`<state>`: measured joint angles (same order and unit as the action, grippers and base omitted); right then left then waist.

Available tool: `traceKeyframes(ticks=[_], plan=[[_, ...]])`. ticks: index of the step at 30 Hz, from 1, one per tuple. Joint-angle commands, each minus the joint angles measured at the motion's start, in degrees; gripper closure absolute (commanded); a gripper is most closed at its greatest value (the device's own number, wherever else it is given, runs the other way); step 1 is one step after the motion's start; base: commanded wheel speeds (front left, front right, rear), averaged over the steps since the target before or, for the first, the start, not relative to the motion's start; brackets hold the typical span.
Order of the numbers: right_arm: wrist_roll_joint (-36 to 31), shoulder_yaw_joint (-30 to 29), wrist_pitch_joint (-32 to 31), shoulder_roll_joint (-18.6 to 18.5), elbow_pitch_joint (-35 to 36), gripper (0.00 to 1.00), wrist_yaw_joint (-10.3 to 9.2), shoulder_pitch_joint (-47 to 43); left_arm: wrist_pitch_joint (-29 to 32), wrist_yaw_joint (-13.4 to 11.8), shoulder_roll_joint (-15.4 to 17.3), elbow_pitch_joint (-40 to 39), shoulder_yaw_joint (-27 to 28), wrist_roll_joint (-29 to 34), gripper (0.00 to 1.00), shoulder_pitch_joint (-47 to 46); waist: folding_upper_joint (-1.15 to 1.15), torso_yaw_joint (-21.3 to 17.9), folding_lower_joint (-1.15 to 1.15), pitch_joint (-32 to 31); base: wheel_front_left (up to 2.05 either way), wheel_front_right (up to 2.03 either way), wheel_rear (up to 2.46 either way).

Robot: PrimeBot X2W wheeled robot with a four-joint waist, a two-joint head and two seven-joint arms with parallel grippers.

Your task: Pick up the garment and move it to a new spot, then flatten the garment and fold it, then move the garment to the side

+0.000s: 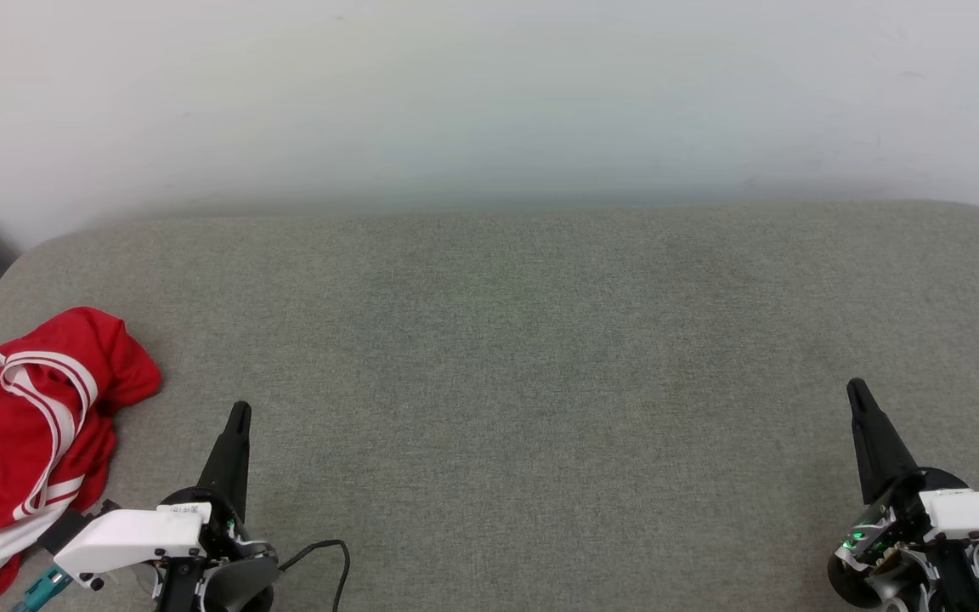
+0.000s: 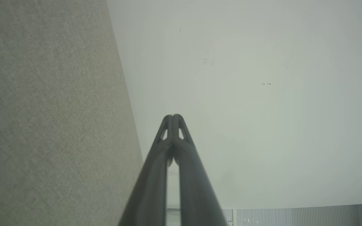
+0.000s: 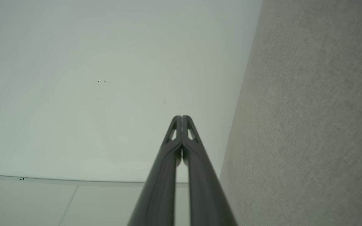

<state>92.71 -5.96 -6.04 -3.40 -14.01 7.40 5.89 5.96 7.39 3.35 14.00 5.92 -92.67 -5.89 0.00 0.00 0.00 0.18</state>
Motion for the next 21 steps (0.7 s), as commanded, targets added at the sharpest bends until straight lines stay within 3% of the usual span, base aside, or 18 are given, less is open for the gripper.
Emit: traceKeyframes(ticks=[1, 21], plan=[[-0.29, -0.10, -0.09, 0.17, -0.03, 1.00, 0.17, 0.52, 0.25, 0.19, -0.03, 0.07, 0.15, 0.19, 1.00, -0.50, 0.00, 0.00, 0.00, 0.00, 0.00, 0.00, 0.00], [-0.47, -0.25, -0.27, 0.27, -0.04, 1.00, 0.17, 0.54, 0.31, 0.19, -0.13, 0.07, 0.29, 0.27, 1.00, -0.52, 0.00, 0.00, 0.00, 0.00, 0.00, 0.00, 0.00]])
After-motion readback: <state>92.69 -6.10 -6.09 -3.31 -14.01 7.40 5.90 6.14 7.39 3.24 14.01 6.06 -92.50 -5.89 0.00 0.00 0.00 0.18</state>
